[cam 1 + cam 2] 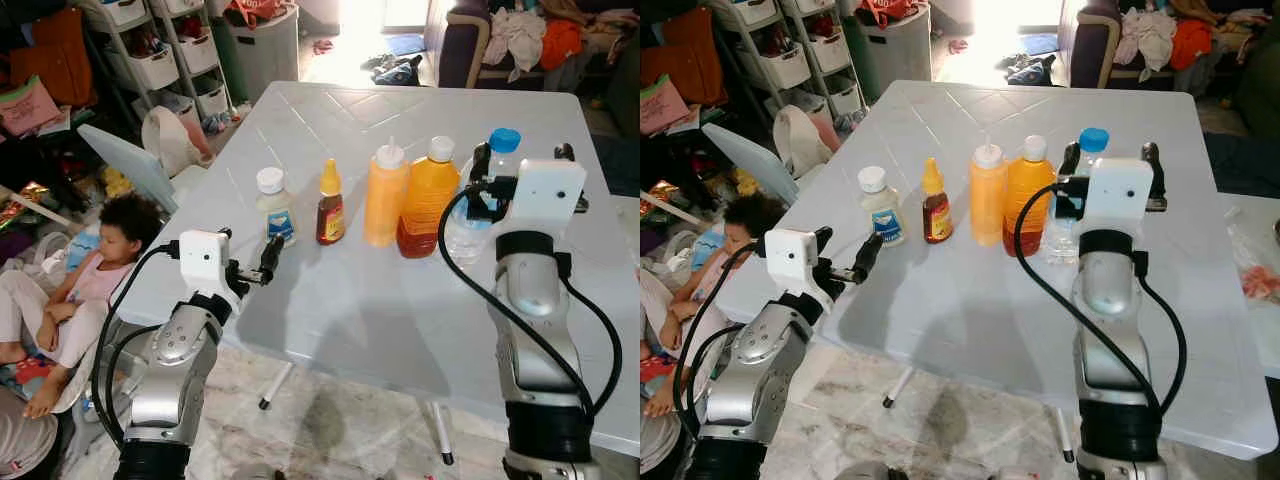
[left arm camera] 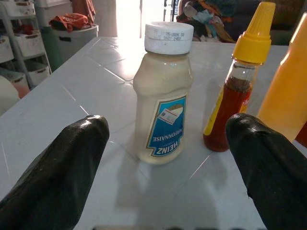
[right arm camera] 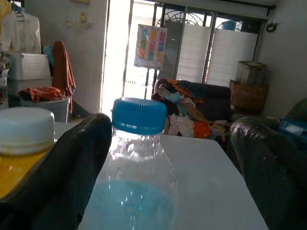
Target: Restocking fridge
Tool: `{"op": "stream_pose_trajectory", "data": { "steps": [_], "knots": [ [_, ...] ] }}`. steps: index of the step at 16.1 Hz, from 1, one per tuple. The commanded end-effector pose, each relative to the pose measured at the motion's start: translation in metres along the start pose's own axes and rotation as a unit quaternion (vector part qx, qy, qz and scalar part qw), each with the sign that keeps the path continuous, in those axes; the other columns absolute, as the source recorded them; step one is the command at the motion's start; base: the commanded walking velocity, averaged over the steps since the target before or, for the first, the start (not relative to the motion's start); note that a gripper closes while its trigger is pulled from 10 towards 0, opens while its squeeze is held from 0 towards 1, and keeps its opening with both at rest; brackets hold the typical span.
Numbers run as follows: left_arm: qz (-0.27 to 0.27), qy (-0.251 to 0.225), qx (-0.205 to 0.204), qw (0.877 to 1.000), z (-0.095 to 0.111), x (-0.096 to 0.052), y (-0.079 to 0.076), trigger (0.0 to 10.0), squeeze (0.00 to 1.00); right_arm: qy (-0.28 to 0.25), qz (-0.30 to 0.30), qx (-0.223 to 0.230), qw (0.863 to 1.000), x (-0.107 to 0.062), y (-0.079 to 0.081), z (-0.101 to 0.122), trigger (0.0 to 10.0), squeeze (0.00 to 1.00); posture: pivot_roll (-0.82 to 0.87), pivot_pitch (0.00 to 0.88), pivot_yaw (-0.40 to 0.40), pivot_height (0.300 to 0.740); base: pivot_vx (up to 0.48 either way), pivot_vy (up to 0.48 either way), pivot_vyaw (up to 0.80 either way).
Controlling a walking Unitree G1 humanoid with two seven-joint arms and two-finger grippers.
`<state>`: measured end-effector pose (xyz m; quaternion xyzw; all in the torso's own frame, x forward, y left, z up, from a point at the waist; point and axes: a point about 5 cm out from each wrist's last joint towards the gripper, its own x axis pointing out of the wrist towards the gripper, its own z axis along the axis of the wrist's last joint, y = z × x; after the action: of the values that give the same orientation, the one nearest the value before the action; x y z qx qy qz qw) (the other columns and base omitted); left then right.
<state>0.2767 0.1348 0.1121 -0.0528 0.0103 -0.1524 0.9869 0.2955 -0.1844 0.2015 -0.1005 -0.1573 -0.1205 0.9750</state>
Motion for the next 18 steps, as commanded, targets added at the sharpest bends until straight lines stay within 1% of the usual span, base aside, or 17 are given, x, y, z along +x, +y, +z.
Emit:
{"op": "stream_pose_trajectory", "data": {
  "steps": [1,5,7,9,12,15,16,17,18],
  "knots": [
    [-0.002,-0.001,0.012,1.0,0.004,0.0,0.002,10.0,0.0,0.006,-0.001,0.011,1.0,0.005,0.001,0.0,10.0,0.0,-0.04,0.0,0.1,0.74,0.0,0.0,0.0],
    [-0.004,0.001,0.017,1.0,0.005,-0.001,0.003,10.0,0.0,0.012,0.01,0.023,1.0,0.012,0.005,0.0,10.0,0.0,-0.03,0.0,0.105,0.74,0.0,0.0,0.0],
    [-0.005,0.004,0.021,1.0,0.005,-0.002,0.003,10.0,0.0,0.021,0.013,0.039,0.999,0.019,0.009,-0.001,10.0,0.0,-0.03,0.0,0.107,0.74,0.0,0.0,0.0],
    [-0.007,0.007,0.027,1.0,0.004,-0.003,0.003,10.0,0.0,0.022,0.024,0.043,0.999,0.027,0.014,0.001,10.0,0.0,-0.02,0.0,0.108,0.74,0.0,0.0,0.0],
    [-0.007,0.009,0.031,0.999,0.004,-0.005,0.005,10.0,0.0,0.017,0.039,0.046,0.998,0.029,0.02,0.005,10.0,0.0,-0.02,0.0,0.108,0.74,0.0,0.0,0.0],
    [-0.006,0.012,0.033,0.999,0.004,-0.006,0.005,10.0,0.0,0.024,0.049,0.051,0.997,0.027,0.025,0.003,10.0,0.0,-0.02,0.0,0.105,0.74,0.0,0.0,0.0],
    [-0.006,0.012,0.033,0.999,0.004,-0.006,0.004,10.0,0.0,0.026,0.05,0.05,0.997,0.028,0.026,0.003,8.1,0.0,-0.02,0.0,0.107,0.74,0.0,0.0,0.0],
    [-0.007,0.014,0.034,0.999,0.003,-0.006,0.004,10.0,0.0,0.027,0.049,0.055,0.997,0.03,0.025,0.004,1.4,0.0,-0.02,0.0,0.107,0.74,0.0,0.0,0.0],
    [-0.009,0.015,0.035,0.999,0.003,-0.006,0.003,10.0,0.0,0.034,0.046,0.06,0.997,0.032,0.025,0.004,0.0,0.0,-0.02,0.0,0.106,0.74,0.0,0.0,0.0]
  ]
}}
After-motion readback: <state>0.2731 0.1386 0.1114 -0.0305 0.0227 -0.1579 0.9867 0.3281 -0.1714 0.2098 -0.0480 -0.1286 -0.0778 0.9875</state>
